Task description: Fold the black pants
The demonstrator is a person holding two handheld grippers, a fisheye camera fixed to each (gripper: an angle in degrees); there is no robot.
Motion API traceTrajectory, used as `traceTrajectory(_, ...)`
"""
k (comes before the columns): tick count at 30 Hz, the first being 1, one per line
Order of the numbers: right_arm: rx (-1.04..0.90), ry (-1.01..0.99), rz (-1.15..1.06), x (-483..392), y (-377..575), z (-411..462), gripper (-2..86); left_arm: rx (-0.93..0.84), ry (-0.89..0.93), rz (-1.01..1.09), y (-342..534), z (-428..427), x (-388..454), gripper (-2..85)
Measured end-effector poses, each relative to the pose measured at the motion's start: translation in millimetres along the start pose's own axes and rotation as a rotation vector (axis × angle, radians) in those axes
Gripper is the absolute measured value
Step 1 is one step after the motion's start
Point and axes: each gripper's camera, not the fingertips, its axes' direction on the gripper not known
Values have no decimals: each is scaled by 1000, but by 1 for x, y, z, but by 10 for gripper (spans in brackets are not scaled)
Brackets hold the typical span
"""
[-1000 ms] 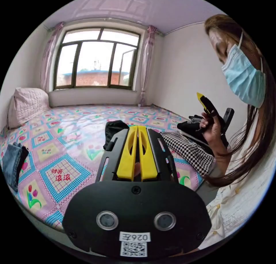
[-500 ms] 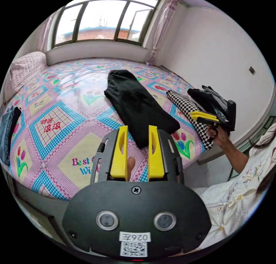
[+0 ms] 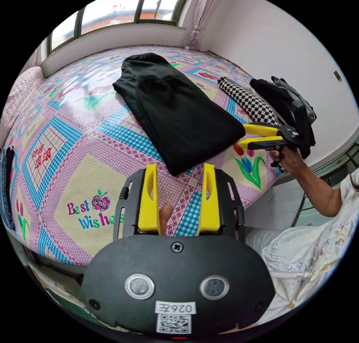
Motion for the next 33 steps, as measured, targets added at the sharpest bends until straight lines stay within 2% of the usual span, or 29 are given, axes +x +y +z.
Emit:
traceTrajectory(4, -6, 1, -32, 11, -13, 6, 96, -9, -45, 18, -7, 29, 0, 78)
traceTrajectory(8, -5, -6, -44, 25, -27, 4, 36, -17, -11, 29, -17, 43, -9, 55)
traceTrajectory(16, 14, -124, -5, 45, -28, -50, 14, 8, 183, 14, 7, 32, -35, 48)
traceTrajectory(20, -17, -235, 16, 26, 13, -89, 14, -47, 265, 50, 47, 18, -24, 47)
traceTrajectory(26, -65, -465, 85, -13, 83, -169, 12, -138, 495, 73, 112, -25, -5, 48)
traceTrajectory(29, 27, -537, 116, -16, 85, -222, 12, -99, 549, 123, 103, -59, -6, 48)
traceTrajectory(33, 105, -532, 80, -1, 44, -260, 11, -44, 583, 202, 36, -85, -31, 49)
